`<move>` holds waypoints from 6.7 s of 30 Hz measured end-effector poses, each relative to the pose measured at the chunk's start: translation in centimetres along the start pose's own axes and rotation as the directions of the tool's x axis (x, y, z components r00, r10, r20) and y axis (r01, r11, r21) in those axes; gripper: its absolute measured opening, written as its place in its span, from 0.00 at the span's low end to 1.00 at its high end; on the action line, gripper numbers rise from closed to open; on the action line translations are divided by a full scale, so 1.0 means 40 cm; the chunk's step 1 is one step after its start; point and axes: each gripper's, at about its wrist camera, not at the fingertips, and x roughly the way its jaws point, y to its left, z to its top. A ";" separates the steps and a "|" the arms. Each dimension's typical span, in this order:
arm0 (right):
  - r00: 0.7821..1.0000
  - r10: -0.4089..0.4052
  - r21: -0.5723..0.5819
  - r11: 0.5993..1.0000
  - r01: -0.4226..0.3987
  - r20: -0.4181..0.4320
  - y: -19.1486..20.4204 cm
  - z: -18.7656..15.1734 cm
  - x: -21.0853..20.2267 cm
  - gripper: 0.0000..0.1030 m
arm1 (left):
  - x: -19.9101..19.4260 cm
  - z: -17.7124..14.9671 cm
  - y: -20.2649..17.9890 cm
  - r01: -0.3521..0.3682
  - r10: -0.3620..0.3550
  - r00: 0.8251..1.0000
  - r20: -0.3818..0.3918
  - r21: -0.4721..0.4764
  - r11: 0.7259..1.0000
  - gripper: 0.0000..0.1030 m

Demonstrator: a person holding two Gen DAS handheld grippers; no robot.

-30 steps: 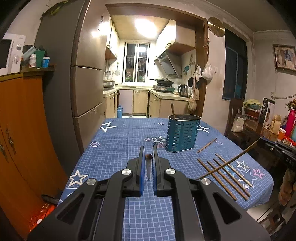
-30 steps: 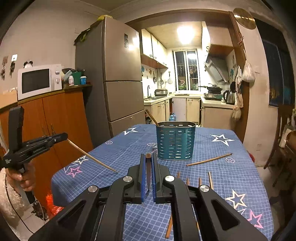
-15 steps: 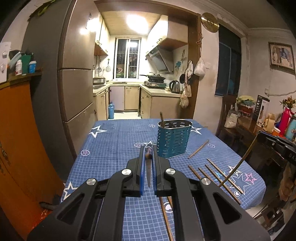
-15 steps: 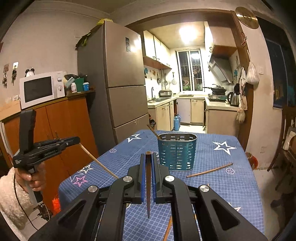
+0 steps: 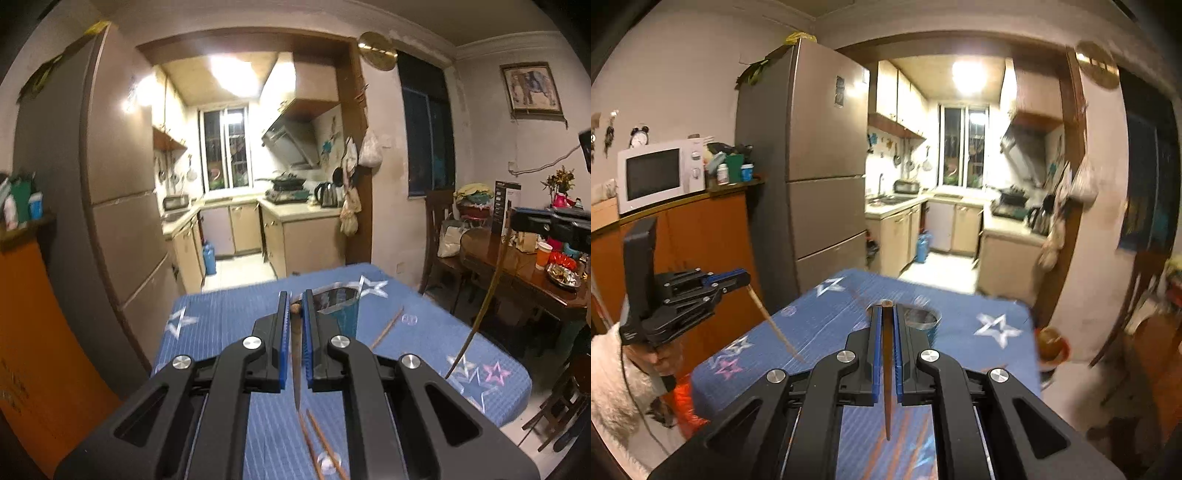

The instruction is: Organize utensils

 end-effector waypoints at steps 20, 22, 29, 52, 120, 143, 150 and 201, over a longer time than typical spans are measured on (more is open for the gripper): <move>0.974 -0.114 0.175 0.981 0.080 0.195 -0.175 0.152 0.481 0.07 | 0.423 0.199 -0.037 -0.033 0.042 0.996 0.073 -0.115 0.993 0.05; 0.978 -0.118 0.191 0.978 0.085 0.172 -0.182 0.136 0.526 0.07 | 0.456 0.179 -0.038 -0.045 0.051 0.997 0.051 -0.108 0.993 0.05; 0.993 -0.108 0.220 0.971 0.094 0.051 -0.188 0.050 0.671 0.07 | 0.537 0.084 -0.037 -0.050 0.046 0.998 -0.040 -0.099 0.994 0.05; 0.992 -0.079 0.156 0.986 0.063 0.099 -0.192 -0.110 0.027 0.33 | -0.075 0.086 0.135 -0.158 0.195 0.938 0.288 -0.147 0.976 0.09; 0.974 -0.200 -0.083 0.978 0.192 -0.104 0.243 -0.822 -0.031 0.38 | -0.146 -0.687 -0.199 -0.202 0.221 0.965 -0.141 0.133 0.970 0.34; 0.973 -0.156 -0.030 0.988 0.153 -0.167 0.202 -0.804 0.157 0.20 | -0.066 -0.725 -0.157 -0.144 0.147 0.971 -0.190 0.032 0.989 0.20; 0.969 -0.151 0.006 0.988 0.155 -0.197 0.180 -0.798 0.196 0.20 | -0.059 -0.726 -0.153 -0.136 0.136 0.973 -0.187 0.014 0.991 0.20; 0.999 0.000 0.015 1.000 0.000 0.051 0.116 -0.373 0.039 0.08 | -0.145 -0.252 0.020 -0.060 0.063 0.998 0.015 -0.164 0.985 0.05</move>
